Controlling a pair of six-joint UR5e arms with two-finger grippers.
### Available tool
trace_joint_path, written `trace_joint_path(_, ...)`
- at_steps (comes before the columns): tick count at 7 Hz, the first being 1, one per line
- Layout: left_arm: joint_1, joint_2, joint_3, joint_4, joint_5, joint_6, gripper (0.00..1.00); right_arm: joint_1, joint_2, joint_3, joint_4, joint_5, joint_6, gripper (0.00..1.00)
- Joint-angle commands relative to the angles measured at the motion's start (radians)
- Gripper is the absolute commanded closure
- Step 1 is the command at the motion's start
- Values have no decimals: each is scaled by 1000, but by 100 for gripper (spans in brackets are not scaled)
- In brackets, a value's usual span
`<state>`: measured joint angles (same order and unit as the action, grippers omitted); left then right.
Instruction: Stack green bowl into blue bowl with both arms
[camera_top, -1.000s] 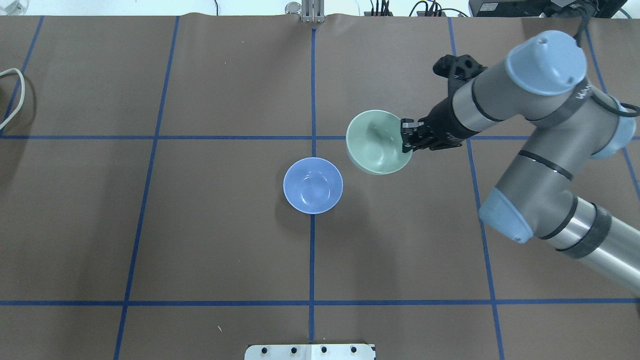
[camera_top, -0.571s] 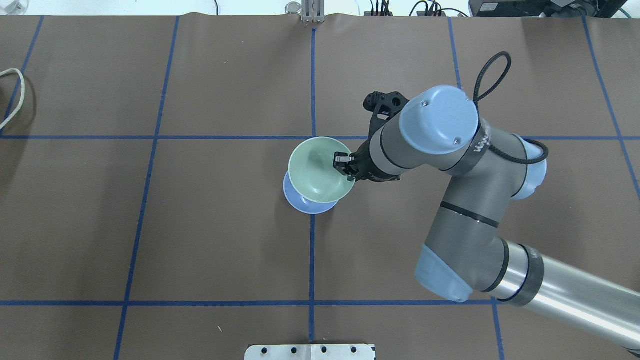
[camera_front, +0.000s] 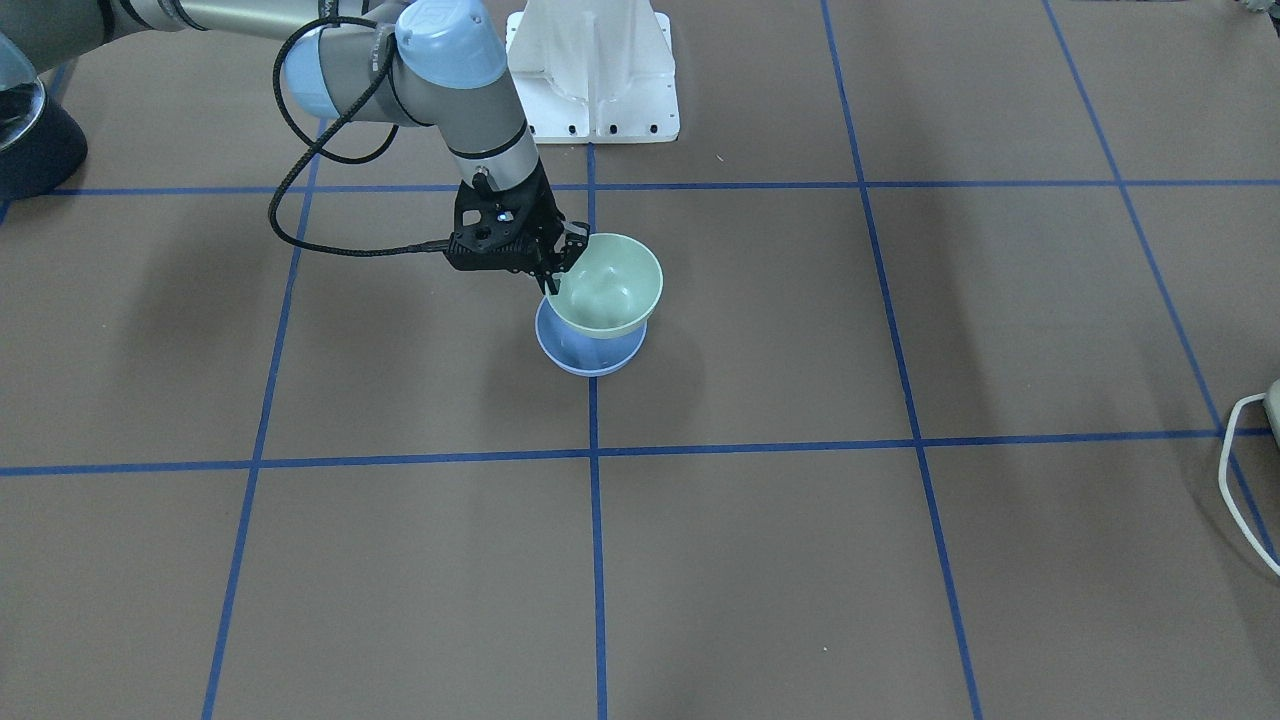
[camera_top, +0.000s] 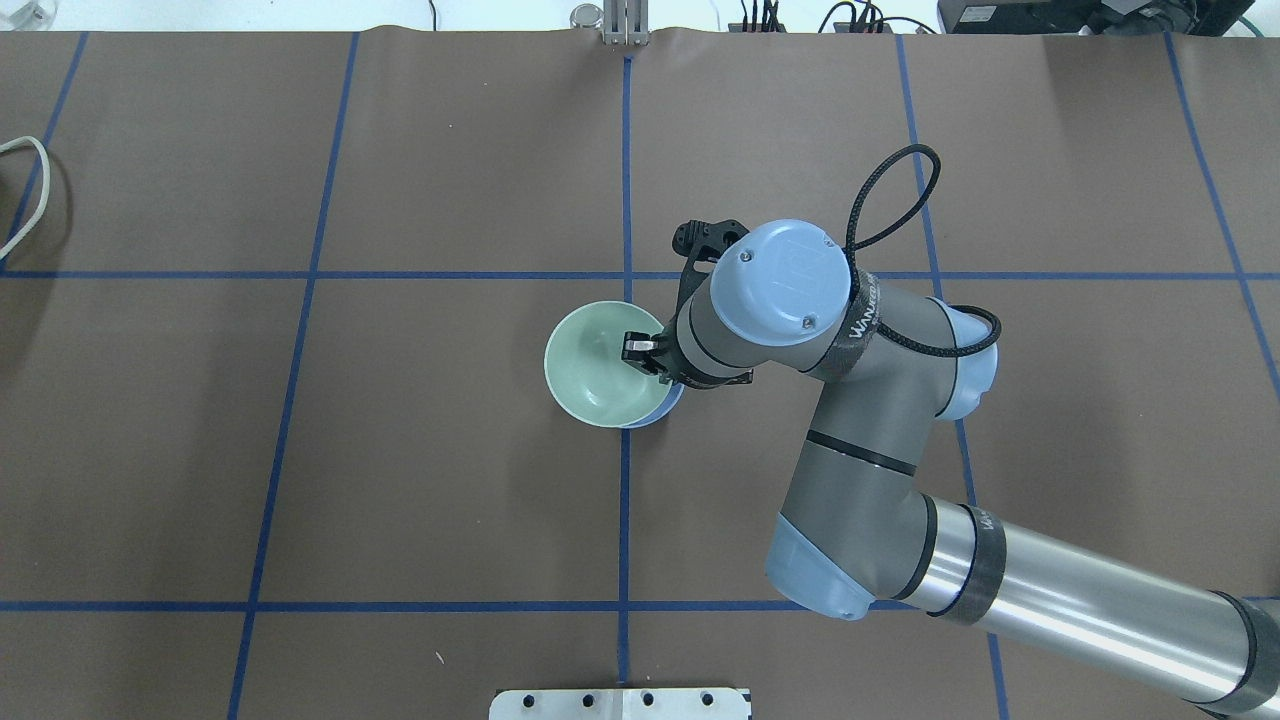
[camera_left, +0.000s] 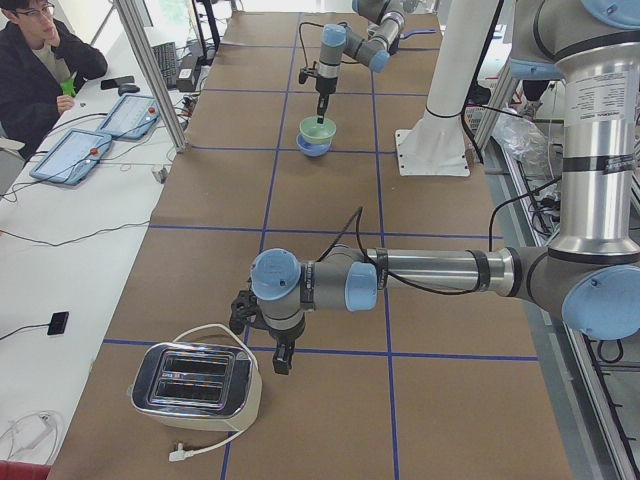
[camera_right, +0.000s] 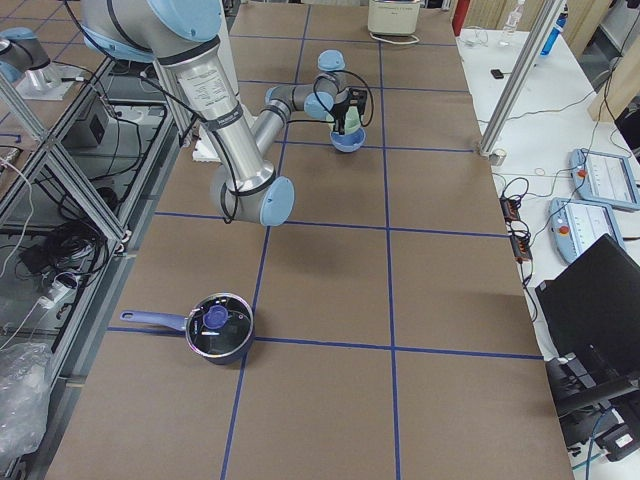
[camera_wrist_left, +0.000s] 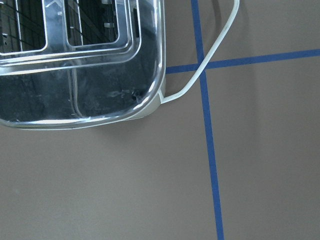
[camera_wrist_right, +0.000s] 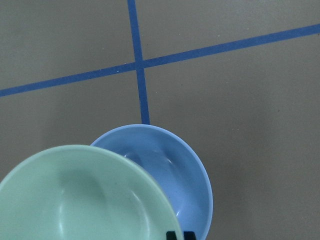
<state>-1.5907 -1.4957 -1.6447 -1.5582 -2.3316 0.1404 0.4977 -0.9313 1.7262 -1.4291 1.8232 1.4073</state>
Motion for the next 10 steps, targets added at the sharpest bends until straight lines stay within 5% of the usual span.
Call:
trace_joint_path(1,0,0,2,0,0,1,2,1,-3,-22,-2,-1,-13,99)
trace_joint_path(10,0,0,5,0,0,1,2,16,8,-62,6,1,-59,93)
